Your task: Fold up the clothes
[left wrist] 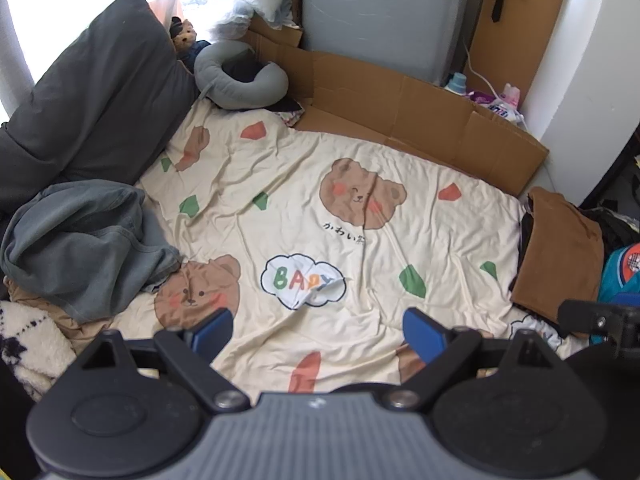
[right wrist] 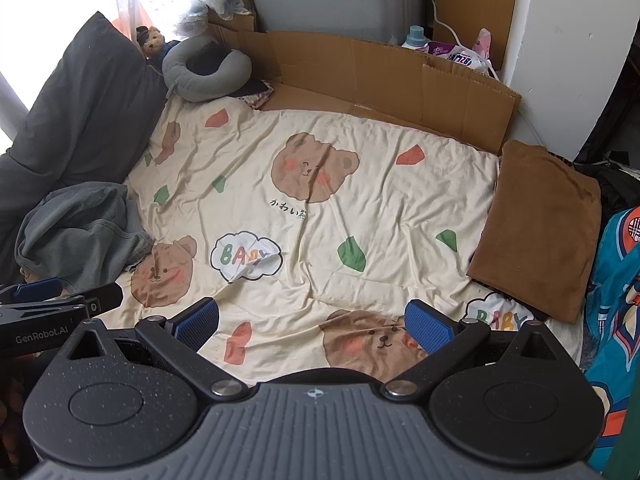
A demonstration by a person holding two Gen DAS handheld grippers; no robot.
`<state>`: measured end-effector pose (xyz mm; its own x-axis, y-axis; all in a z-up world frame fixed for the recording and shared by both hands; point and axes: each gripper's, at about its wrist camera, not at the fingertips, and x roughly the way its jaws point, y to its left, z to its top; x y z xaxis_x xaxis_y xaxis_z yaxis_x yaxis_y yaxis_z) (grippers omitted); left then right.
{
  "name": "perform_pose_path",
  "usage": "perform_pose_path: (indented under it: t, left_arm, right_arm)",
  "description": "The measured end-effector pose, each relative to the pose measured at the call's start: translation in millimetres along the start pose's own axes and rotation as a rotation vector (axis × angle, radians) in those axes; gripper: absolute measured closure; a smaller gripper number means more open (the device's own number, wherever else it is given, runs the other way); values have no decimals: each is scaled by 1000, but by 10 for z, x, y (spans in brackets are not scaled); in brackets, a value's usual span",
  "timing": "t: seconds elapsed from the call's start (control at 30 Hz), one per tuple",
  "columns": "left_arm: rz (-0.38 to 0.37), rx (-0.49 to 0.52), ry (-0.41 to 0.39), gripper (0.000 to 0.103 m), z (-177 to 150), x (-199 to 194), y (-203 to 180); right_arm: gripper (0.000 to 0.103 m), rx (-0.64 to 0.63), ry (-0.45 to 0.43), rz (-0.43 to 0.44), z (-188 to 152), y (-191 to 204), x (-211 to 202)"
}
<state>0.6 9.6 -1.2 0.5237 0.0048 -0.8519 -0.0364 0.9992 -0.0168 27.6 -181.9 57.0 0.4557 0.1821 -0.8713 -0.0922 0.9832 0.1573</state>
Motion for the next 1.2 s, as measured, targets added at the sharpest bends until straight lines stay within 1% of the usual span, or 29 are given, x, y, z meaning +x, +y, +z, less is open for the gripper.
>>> perform_pose_path:
  t: [0.1,0.27,0.4,0.47,0.53,0.6,0.7,0.77,0.87,1.0,1.2]
  left_arm:
    - [-8,-9,-1,10,-11,-4,20]
    - [-37,-44,24,10,-7,27,88]
    - [-44,-58,27,10,-11,15,112]
    - [-51,-62,23,6,-5,-10,131]
    - [-66,-56,16,5,1,-32,159]
    - [-69,-40,20,4,17,-22,183]
    - [-52,-45,20,4,36,-10,296]
    - [-54,-76,15,2,62,-15,400]
    - [-36,-94,3,2,108,-22,528]
    - [-36,-110,-5,1,170,-32,673]
    - [-20,-121,-14,1,237,-56,856]
  right_arm:
    - [1,0,-2,-1,-25,4,-1]
    - [1,-17,0,-6,-36,19,-2]
    - [1,-23,1,-3,-22,30,-12]
    - [1,-21,7,5,-9,20,-22]
    - [1,-33,25,25,33,8,-8]
    - [1,-55,23,24,90,5,-12]
    - [1,-43,20,18,175,-38,-18]
    - [1,-45,26,23,207,-46,2]
    - [1,-42,22,20,250,-55,24]
    - [1,-5,35,52,316,-94,63]
    - [1,9,20,39,430,-59,51]
